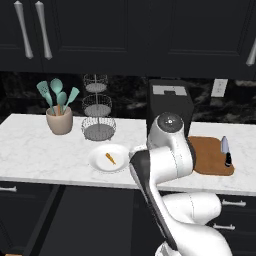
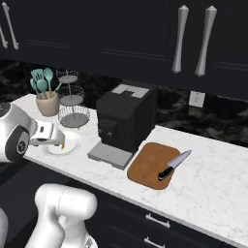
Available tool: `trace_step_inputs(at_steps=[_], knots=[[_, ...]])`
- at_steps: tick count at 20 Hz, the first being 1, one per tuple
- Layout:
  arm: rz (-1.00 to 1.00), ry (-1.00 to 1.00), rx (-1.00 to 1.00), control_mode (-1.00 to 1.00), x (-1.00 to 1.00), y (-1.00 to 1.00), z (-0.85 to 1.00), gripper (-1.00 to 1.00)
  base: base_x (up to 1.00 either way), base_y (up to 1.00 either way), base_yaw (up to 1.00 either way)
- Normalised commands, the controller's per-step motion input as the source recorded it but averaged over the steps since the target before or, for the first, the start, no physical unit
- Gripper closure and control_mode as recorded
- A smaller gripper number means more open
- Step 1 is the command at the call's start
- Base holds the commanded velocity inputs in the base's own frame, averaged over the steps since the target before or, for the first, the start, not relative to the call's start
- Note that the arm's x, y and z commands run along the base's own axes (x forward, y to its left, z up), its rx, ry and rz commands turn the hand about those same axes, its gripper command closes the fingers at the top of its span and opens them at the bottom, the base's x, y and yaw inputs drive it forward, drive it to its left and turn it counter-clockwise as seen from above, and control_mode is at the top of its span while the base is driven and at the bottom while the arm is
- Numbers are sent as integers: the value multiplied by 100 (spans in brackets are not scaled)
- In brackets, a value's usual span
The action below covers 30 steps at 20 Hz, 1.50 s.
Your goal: Pick up the knife from the drawer and place it on the cutting board. Then place the meat from the plate to the cutting board.
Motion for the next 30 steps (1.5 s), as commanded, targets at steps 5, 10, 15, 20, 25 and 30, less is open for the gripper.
trace_step_inputs(at_steps=[5, 10, 15, 20, 25, 30], knots=[[-9, 2, 2, -100, 62, 71, -41, -100, 0, 0, 0], [0, 13, 8, -100, 88, 34, -34, -100, 0, 0, 0], [0, 14, 5, -100, 80, 17, -20, -100, 0, 0, 0], [0, 1, 0, -100, 56, 14, -18, -100, 0, 0, 0], [2, 9, 0, -100, 47, 21, -60, -100, 0, 0, 0], [3, 13, 0, -100, 58, 16, -50, -100, 0, 0, 0]])
